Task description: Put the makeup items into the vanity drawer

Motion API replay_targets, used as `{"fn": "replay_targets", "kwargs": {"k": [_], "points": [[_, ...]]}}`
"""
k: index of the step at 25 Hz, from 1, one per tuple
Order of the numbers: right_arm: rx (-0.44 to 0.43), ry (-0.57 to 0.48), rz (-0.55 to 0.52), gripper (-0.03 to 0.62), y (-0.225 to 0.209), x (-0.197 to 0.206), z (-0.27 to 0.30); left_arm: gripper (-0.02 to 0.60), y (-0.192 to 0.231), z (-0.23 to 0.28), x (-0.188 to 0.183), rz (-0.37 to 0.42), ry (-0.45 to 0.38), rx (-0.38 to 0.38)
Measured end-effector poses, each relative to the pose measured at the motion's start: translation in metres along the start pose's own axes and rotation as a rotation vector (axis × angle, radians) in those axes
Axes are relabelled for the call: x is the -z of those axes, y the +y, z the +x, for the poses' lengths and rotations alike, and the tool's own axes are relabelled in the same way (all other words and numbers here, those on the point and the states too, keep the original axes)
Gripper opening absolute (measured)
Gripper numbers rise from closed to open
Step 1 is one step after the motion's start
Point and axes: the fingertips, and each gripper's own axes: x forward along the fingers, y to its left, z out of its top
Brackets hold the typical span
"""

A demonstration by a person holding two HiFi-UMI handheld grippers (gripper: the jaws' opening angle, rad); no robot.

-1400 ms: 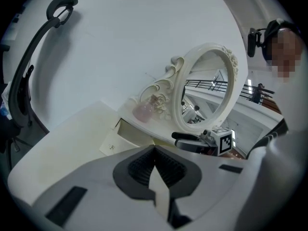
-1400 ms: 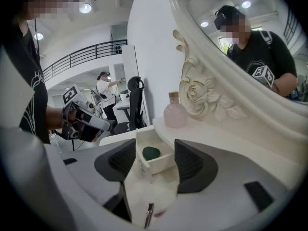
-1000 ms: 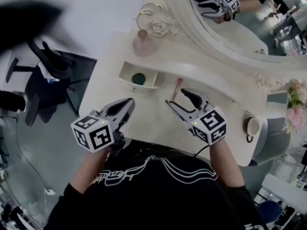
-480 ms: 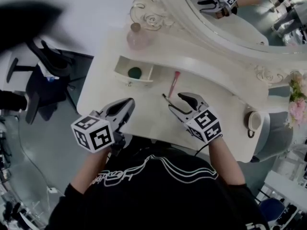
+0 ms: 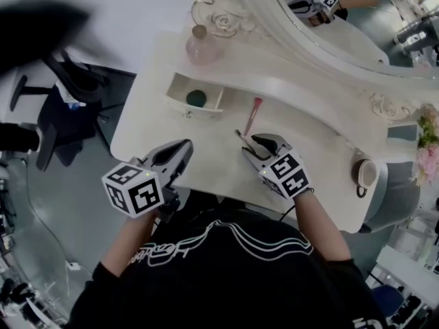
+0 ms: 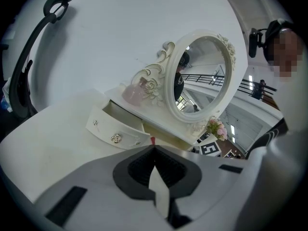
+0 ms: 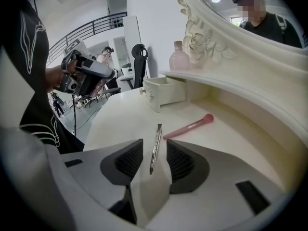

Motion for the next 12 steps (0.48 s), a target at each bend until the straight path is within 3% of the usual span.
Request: {"fn": "replay_targets", "kwargs": {"k": [6,12], "points": [[0.029,0.035,-0.026,0.115,-0.0034,0.0057,0.0055,0.021,0.0026,-0.0017,-0.0022,-0.002,-0.003,-0.001],[0.040,0.049,-0.031,0.097,-0.0034,0.0052,0.0058,0.021,0.0069,-0.0015,-0.0029,-0.005,0.000,0.003]]}}
